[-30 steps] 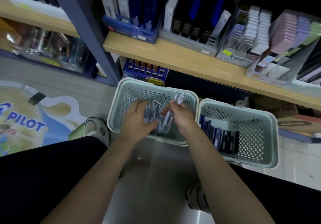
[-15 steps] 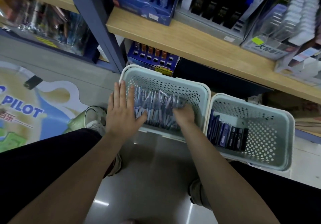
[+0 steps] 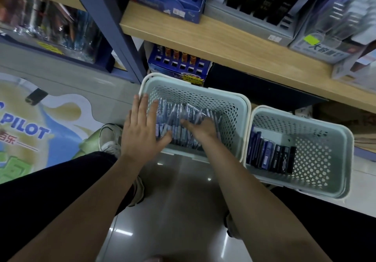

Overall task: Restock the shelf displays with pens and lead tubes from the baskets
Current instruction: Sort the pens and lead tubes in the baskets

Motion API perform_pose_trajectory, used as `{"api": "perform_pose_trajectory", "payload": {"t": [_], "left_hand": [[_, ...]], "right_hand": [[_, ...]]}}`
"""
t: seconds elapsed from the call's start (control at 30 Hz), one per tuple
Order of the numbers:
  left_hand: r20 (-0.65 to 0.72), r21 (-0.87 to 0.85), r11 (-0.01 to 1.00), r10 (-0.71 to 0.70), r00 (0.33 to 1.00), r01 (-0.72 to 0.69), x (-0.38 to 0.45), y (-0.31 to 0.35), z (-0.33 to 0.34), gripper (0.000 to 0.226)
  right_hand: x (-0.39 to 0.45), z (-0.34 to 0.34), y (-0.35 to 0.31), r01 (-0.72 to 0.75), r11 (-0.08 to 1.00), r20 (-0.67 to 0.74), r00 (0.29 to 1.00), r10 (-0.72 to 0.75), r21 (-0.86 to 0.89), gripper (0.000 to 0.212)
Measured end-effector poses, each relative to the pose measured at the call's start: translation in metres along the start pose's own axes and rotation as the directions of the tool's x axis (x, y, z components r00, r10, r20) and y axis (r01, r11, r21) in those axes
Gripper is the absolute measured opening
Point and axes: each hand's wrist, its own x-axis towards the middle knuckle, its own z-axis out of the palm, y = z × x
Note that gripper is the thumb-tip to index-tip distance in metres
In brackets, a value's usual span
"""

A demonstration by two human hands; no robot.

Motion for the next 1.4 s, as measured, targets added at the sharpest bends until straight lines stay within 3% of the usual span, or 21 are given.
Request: {"api": "perform_pose_trajectory", "payload": {"t": [0.17, 0.3, 0.33, 0.43, 0.53, 0.73, 0.83, 1.0, 1.07, 1.17, 1.4], "left_hand": [[-0.059, -0.069, 0.998, -0.010, 0.998, 0.006, 0.000, -0.003, 0.003, 0.092], [-0.053, -0.106, 0.994, -0.039, 0.998, 0.034, -0.001, -0.005, 0.003, 0.091], [-0.048, -0.106, 0.994, -0.038, 0.998, 0.033, -0.001, -0.005, 0.004, 0.090], [-0.030, -0.106, 0.994, -0.039, 0.999, 0.036, 0.000, -0.004, 0.004, 0.089], [-0.021, -0.103, 0.994, -0.036, 0.999, 0.034, 0.001, -0.004, 0.003, 0.088], [-0.031, -0.109, 0.994, -0.031, 0.999, 0.028, 0.001, -0.004, 0.005, 0.085], [-0.032, -0.117, 0.993, -0.027, 0.999, 0.023, 0.001, -0.004, 0.004, 0.084], [-0.025, -0.128, 0.991, -0.037, 0.999, 0.034, 0.002, -0.003, 0.001, 0.084], [-0.020, -0.130, 0.991, -0.041, 0.999, 0.038, 0.002, -0.003, 0.001, 0.084], [-0.013, -0.132, 0.990, -0.045, 0.999, 0.042, 0.001, -0.003, 0.002, 0.084], [-0.028, -0.130, 0.990, -0.054, 0.998, 0.050, 0.000, -0.003, 0.002, 0.082]], "right_hand": [[0.013, 0.001, -0.001, 0.052, 0.986, 0.004, 0.999, -0.052, -0.156, 0.103], [0.020, 0.005, -0.002, 0.040, 0.935, -0.011, 0.999, -0.047, -0.351, 0.068], [0.022, 0.006, -0.001, 0.047, 0.932, -0.002, 0.999, -0.051, -0.361, 0.067], [0.020, 0.004, 0.001, 0.068, 0.954, 0.051, 0.997, -0.055, -0.292, 0.060], [0.019, -0.008, 0.006, 0.079, 0.986, 0.054, 0.996, -0.072, -0.149, 0.023], [0.013, -0.031, 0.008, 0.134, 0.984, -0.037, 0.991, -0.130, 0.117, 0.021], [0.010, -0.037, 0.009, 0.150, 0.981, 0.038, 0.987, -0.155, 0.121, 0.016], [0.011, -0.022, 0.004, 0.226, 0.974, 0.123, 0.967, -0.224, -0.005, 0.040], [0.014, -0.015, 0.002, 0.306, 0.943, 0.059, 0.952, -0.301, -0.134, 0.065], [0.014, -0.012, -0.002, 0.363, 0.895, -0.022, 0.924, -0.381, -0.259, 0.085], [0.027, 0.000, -0.004, 0.293, 0.777, 0.091, 0.952, -0.293, -0.558, 0.123]]}}
